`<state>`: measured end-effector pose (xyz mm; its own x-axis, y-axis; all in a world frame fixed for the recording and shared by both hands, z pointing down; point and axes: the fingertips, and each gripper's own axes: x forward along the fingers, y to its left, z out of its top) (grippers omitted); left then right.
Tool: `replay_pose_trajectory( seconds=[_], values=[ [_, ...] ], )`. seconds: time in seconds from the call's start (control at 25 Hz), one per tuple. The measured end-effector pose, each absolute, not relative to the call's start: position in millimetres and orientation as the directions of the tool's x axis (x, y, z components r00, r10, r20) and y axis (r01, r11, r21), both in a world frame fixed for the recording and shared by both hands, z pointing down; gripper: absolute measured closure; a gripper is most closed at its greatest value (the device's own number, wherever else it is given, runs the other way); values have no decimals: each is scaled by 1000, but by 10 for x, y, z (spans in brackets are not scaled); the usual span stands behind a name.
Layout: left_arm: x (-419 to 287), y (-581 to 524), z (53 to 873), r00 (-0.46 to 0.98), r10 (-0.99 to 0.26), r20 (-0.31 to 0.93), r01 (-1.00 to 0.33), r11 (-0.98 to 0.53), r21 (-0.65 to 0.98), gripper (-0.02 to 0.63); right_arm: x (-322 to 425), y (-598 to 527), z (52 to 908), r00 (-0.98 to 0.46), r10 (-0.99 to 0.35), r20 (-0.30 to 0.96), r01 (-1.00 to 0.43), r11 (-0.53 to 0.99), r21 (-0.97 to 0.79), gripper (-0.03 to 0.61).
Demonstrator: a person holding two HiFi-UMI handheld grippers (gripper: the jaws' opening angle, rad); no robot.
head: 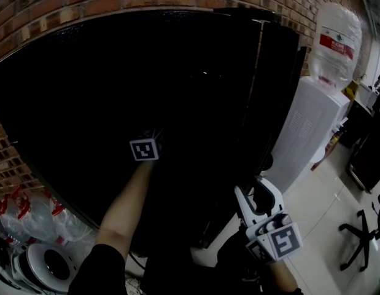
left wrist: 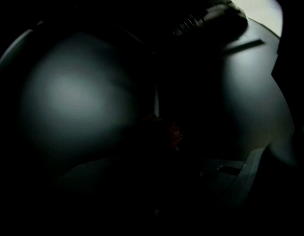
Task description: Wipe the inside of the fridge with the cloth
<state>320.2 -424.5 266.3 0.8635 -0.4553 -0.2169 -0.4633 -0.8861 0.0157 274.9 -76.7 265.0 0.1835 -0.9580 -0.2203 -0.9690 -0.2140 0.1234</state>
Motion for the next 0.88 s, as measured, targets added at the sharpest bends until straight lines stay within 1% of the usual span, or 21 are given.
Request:
replay_pose_trajectory(
  seconds=[0.16, 0.4, 0.48, 0.56, 0.72, 0.8, 0.88],
  values=[
    [3032, -4052, 2550, 854, -455, -250, -455, -888, 64, 568, 2756, -755, 2654, 197, -953, -230, -967, -227, 113, 408],
    [2775, -3498, 2494, 880, -362, -308, -378, -926, 9, 568, 2730, -775, 2596, 185, -953, -240, -974, -210, 84, 408],
    [2677, -3304, 2533, 893, -321, -316, -335, -942, 10, 568, 2733, -772, 2595, 186, -954, -237, -974, -211, 82, 408],
    [2577, -3059, 2572, 909, -252, -333, -259, -966, 22, 568, 2746, -760, 2608, 192, -954, -231, -973, -216, 82, 408],
    [2435, -2529, 2662, 936, -82, -342, -98, -995, -30, 568, 2765, -745, 2613, 196, -950, -244, -972, -221, 78, 408],
    [2322, -2346, 2751, 933, -23, -360, -16, -1000, 21, 568, 2765, -741, 2618, 191, -950, -248, -974, -215, 72, 408],
    [2215, -2131, 2875, 922, 60, -383, 100, -991, 85, 568, 2758, -747, 2618, 186, -952, -245, -975, -210, 73, 408]
  ],
)
